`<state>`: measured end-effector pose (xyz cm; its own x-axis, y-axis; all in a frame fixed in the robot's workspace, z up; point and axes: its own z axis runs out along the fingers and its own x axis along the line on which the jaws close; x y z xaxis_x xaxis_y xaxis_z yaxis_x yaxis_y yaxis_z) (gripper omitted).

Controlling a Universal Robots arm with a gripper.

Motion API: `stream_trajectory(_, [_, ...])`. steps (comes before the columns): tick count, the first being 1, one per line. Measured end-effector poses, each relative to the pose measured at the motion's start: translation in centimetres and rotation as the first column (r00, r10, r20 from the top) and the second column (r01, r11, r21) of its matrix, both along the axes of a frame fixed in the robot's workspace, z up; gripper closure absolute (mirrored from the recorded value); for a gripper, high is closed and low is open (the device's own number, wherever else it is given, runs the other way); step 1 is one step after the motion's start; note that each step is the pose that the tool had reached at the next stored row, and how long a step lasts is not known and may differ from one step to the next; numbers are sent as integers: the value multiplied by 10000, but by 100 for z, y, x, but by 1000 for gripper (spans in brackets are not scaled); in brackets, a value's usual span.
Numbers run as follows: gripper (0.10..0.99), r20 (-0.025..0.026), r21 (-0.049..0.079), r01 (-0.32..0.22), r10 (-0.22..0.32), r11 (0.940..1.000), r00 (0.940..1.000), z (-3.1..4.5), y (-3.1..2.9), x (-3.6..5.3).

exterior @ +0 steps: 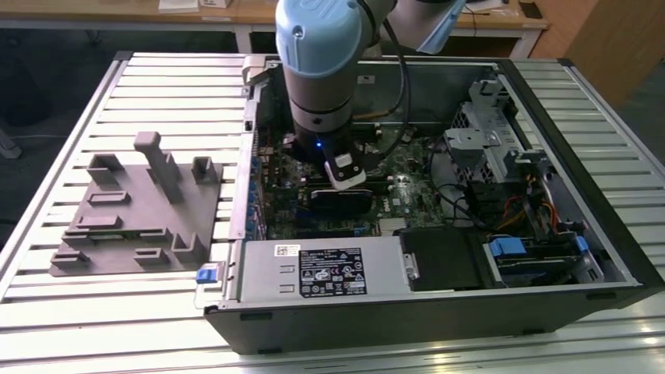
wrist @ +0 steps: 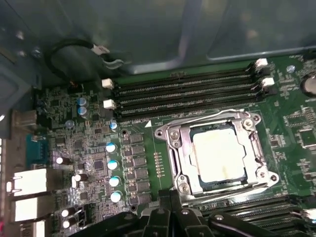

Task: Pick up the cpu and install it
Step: 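Install the second cpu locking lever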

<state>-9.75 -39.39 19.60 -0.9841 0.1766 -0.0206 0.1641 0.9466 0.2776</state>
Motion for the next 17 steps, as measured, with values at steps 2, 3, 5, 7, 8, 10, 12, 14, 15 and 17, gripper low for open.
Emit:
stream_trajectory(2, [980,-1,-4,0,0,10000,10000,36,0,0])
stream_trajectory(3, [980,-1,-4,0,0,10000,10000,40,0,0])
stream_trajectory(5, [980,6,-3,1,-1,10000,10000,39,3,-1])
stream_trajectory(7, [980,20,-5,0,0,10000,10000,39,4,-1])
stream_trajectory(8, [980,28,-5,0,0,10000,10000,39,4,-1])
stream_trajectory(10, [980,32,-9,-1,1,10000,10000,41,4,-1])
stream_trajectory(12, [980,32,-12,0,0,10000,10000,70,5,-2])
stream_trajectory(14, [980,32,-13,0,0,10000,10000,137,5,-2])
stream_trajectory(15, [980,32,-11,0,0,10000,10000,179,6,-2])
stream_trajectory(17, [980,32,-11,0,0,10000,10000,255,6,-2])
